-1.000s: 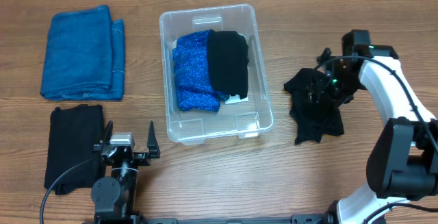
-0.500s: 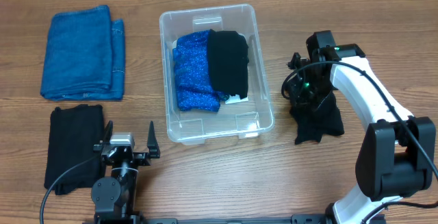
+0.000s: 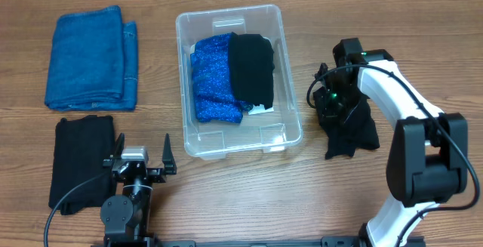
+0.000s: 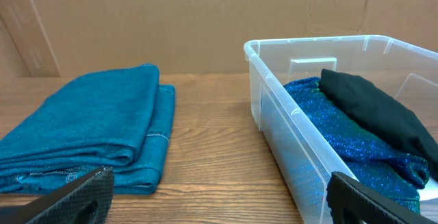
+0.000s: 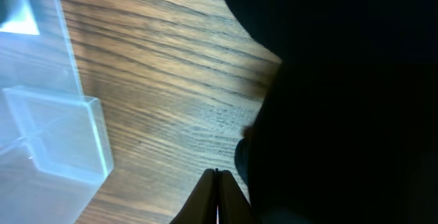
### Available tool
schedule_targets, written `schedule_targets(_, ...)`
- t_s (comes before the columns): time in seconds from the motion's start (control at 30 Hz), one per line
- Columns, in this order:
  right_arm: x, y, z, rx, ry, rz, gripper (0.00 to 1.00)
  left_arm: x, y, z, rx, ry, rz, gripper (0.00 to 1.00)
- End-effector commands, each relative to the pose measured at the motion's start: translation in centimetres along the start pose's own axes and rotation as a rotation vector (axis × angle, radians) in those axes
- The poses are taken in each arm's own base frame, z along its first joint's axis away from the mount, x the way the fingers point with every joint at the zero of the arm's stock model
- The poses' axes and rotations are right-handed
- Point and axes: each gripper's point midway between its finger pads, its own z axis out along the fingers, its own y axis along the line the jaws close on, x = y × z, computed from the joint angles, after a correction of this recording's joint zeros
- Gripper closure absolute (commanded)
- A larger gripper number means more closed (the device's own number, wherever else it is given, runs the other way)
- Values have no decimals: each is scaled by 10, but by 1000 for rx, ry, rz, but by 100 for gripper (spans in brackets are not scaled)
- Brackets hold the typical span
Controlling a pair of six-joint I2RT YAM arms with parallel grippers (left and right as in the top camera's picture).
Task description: Pack container
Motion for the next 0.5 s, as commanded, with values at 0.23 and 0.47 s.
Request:
schedule_targets(0.23, -7, -22, 28, 81, 32, 12, 96, 0, 1, 0, -6, -4, 19, 0)
schedule_targets(0.47, -19, -34, 28, 140, -18, 35, 96, 0, 1, 0, -6, -4, 19, 0)
